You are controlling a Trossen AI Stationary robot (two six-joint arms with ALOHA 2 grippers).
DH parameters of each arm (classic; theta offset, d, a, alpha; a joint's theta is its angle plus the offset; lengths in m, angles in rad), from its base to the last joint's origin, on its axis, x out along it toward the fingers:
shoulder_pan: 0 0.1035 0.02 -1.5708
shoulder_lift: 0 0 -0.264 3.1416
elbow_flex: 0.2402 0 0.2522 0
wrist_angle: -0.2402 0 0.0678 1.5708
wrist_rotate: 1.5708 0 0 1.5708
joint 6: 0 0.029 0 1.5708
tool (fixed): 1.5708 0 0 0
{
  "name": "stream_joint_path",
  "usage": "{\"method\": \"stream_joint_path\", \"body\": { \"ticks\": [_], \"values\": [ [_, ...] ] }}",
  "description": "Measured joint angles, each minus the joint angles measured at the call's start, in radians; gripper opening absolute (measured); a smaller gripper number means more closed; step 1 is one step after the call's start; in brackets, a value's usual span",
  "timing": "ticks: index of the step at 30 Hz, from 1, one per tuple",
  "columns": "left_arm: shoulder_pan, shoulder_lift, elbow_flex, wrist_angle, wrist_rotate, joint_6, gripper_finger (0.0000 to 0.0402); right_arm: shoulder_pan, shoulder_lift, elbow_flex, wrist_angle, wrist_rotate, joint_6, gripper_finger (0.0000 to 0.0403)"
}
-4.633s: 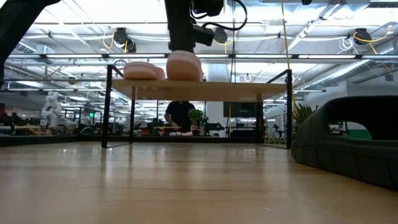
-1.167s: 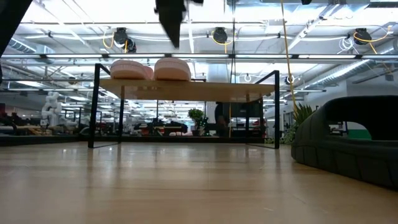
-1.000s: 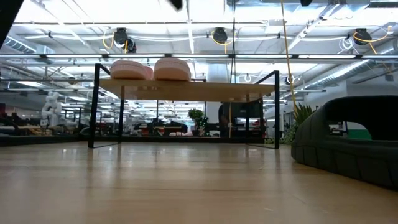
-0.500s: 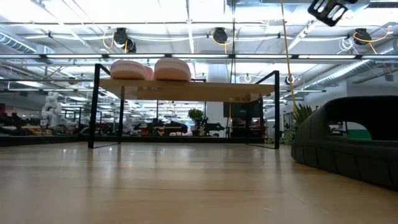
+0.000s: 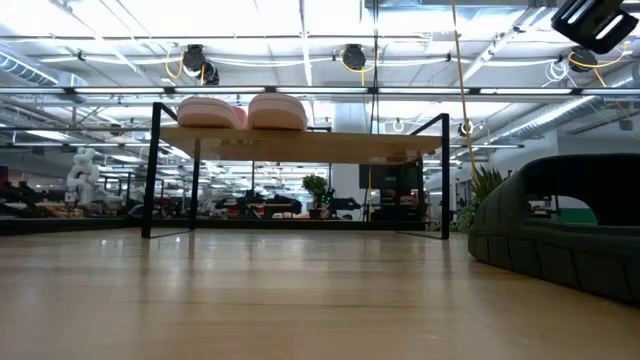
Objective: Pick and place slides into the shelf
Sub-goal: Put the left black slide on the shelf
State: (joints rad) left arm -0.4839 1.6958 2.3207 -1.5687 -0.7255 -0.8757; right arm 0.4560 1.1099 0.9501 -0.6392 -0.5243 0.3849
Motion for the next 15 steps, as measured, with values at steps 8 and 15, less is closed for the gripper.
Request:
{"method": "stream_joint_path", "body": {
  "ticks": [8,15],
  "values": [
    [-0.003,0.000,0.000,0.001,0.018,-0.010,0.0145,0.006,0.000,0.000,-0.054,0.008,0.064,0.0121],
    [-0.004,0.000,-0.003,0.002,0.022,-0.011,0.0145,-0.004,0.000,0.000,-0.160,0.211,-0.014,0.0121]
  ]
}}
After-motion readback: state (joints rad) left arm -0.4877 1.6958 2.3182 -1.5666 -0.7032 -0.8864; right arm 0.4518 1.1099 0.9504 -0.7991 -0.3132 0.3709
